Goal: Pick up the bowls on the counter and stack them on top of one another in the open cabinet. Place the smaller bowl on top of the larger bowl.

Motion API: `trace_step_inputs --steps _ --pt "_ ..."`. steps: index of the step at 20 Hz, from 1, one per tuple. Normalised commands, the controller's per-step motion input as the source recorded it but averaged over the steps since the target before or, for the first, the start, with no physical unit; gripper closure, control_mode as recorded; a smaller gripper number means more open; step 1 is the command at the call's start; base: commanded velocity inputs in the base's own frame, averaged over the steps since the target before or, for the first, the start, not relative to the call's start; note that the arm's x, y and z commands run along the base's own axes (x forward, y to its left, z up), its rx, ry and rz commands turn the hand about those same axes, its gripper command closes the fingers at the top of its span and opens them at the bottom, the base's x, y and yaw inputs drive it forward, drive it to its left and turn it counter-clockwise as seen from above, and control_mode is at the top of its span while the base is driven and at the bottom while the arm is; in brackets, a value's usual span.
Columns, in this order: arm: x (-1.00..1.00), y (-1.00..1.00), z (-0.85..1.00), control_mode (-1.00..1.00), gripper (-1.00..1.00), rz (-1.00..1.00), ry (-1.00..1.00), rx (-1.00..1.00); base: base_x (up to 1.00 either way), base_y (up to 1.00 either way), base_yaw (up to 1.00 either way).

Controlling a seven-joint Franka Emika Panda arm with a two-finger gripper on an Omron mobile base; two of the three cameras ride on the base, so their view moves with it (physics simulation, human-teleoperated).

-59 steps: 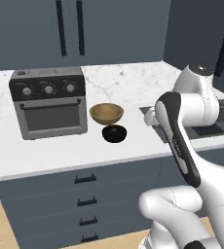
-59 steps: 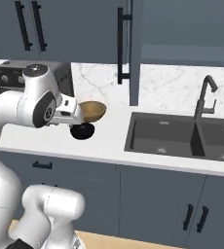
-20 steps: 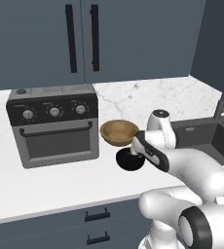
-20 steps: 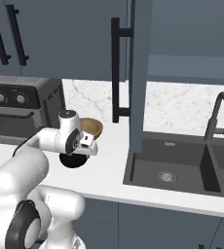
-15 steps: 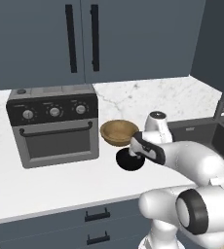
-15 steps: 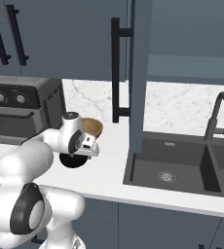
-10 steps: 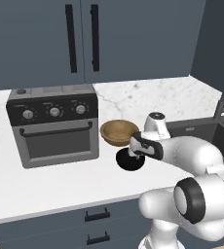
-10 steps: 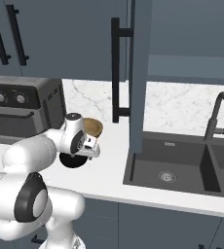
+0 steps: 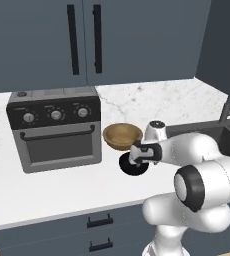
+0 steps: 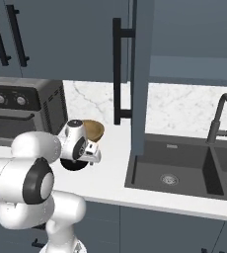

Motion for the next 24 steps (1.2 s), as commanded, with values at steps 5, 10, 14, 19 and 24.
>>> trace_step_inputs --steps 5,10,14,19,24 --pt "0.27 0.04 -0.28 -1.00 -1.00 0.00 0.00 0.00 0.00 0.00 0.00" --pt "0.18 0.00 -0.21 -1.00 1.00 0.00 0.00 0.01 0.00 0.00 0.00" --pt "0.00 0.00 0.00 -1.00 1.00 0.00 0.00 0.00 0.00 0.00 0.00" --pt "0.00 0.00 0.04 -1.00 1.00 0.00 0.00 0.00 0.00 0.00 0.00" --pt "-0.04 0.00 0.49 -1.00 1.00 -0.04 -0.05 0.00 0.00 0.00 0.00"
